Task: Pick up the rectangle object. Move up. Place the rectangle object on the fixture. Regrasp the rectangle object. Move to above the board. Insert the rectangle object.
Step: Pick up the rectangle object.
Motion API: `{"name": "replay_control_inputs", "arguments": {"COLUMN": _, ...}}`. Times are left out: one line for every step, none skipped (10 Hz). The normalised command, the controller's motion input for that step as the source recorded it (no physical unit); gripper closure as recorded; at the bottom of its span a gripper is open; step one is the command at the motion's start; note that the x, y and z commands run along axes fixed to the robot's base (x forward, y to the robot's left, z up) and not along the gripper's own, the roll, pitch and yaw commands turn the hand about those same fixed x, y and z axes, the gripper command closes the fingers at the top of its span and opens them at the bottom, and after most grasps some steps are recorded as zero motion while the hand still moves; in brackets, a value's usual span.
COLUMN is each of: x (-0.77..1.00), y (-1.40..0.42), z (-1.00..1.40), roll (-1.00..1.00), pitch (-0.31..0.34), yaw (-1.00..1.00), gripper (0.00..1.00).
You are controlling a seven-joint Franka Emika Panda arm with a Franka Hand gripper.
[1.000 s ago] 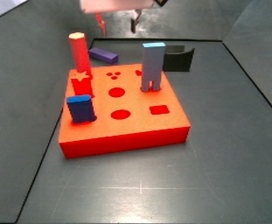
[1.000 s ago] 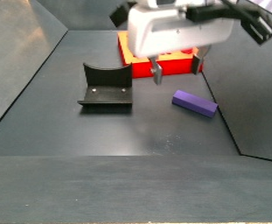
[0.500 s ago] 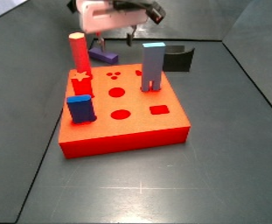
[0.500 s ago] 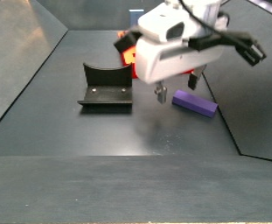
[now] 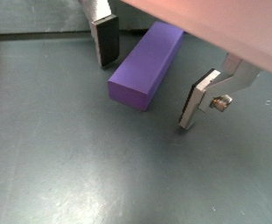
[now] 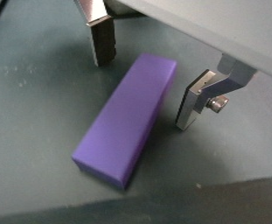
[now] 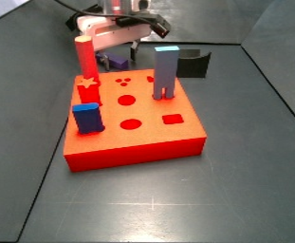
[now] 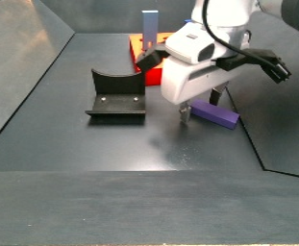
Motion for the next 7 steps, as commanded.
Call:
{"name": "replay_control_inputs", "arguments": {"x": -0.17, "y": 0.0, "z": -0.44, "roll": 0.0, "pitch": -0.133, "yaw": 0.11, "gripper": 0.0}}
{"name": "replay_control_inputs", "arguments": {"x": -0.05, "y": 0.0, "z": -0.02, "roll": 0.01, "pitch": -0.043, "yaw": 0.0, "gripper": 0.0}}
{"name": "replay_control_inputs", "arguments": {"x": 0.0, "y": 0.0, "z": 0.0, "roll": 0.0, "pitch": 0.0, "yaw": 0.0, "gripper": 0.0}}
{"name": "replay_control_inputs", "arguments": {"x": 0.0, "y": 0.0, "z": 0.0, "roll": 0.0, "pitch": 0.0, "yaw": 0.0, "gripper": 1.0}}
{"name": "replay_control_inputs", "arguments": {"x": 0.0, "y": 0.0, "z": 0.0, "roll": 0.0, "pitch": 0.0, "yaw": 0.0, "gripper": 1.0}}
{"name": "replay_control_inputs", "arguments": {"x": 0.0, "y": 0.0, "z": 0.0, "roll": 0.0, "pitch": 0.0, "yaw": 0.0, "gripper": 1.0}}
{"name": "replay_control_inputs", "arguments": {"x": 0.0, "y": 0.0, "z": 0.0, "roll": 0.0, "pitch": 0.0, "yaw": 0.0, "gripper": 1.0}}
